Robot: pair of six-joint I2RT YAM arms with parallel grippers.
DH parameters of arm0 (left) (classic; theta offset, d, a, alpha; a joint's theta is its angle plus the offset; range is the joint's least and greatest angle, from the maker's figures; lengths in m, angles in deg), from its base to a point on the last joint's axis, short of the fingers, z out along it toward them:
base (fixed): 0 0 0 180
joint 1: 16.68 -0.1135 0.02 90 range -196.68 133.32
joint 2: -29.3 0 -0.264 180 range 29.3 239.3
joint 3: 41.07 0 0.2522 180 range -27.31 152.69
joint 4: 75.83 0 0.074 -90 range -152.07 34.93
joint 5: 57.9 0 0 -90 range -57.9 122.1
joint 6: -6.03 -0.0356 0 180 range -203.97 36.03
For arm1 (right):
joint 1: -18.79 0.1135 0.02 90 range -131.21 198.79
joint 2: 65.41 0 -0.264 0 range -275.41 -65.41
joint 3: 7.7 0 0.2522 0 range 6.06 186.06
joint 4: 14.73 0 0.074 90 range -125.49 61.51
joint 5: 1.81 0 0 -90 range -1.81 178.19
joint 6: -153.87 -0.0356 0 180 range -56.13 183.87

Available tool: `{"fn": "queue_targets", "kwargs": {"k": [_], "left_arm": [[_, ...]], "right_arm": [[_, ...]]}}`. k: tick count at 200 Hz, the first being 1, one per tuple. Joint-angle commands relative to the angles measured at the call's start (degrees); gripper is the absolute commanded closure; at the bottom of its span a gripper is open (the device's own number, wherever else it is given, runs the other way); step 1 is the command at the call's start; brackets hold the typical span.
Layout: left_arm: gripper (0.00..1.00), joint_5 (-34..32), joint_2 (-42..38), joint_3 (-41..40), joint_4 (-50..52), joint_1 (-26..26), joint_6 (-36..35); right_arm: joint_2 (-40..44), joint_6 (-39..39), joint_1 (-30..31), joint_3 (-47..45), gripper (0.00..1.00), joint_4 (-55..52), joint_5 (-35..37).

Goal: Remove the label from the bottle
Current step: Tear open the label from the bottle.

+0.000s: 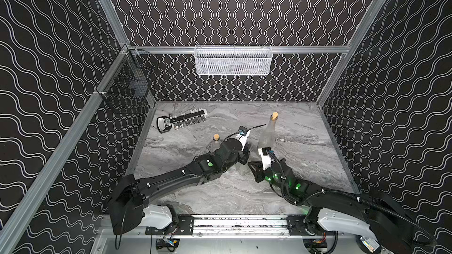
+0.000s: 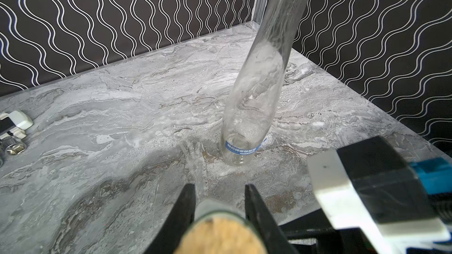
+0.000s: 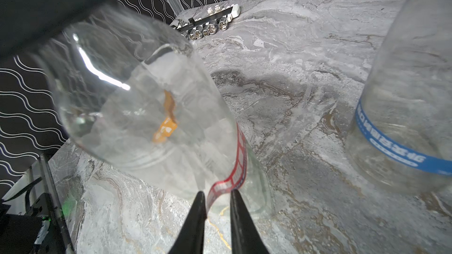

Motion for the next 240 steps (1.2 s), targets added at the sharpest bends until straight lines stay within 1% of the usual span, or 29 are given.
{"fn": "queue_targets", "kwargs": {"k": [1,48,63,105,152,186,240], "left_arm": [[1.0,5.25,0.28,-0.4,2.02,0.54,1.86],[1.0,5.59,0.53,-0.71,1.86,0.58,2.43],[1.0,5.5,0.62,-0.7,1.84,0.67,2.56],[1.0,5.15,0.62,-0.89,1.78,0.67,2.75],[1.0,4.4,0.33,-0.86,2.33,0.67,1.68],[1.0,3.86,-0.43,-0.73,3.16,0.68,0.69],[1.0,1.84,-1.19,0.28,5.54,0.67,-1.02]], "right_arm": [[-0.25,0.19,-0.02,0.68,0.82,4.23,1.58],[-0.33,1.48,-0.03,0.71,0.94,5.32,0.42],[-0.12,1.63,-0.03,0.61,1.0,5.38,0.29],[1.18,1.72,-0.05,-0.53,1.0,5.12,1.86],[2.33,1.27,-0.05,-1.2,1.0,3.07,6.48],[2.54,0.83,-0.05,-1.42,1.0,2.31,8.46],[3.32,1.65,-0.03,-1.62,1.0,1.69,9.17]]}}
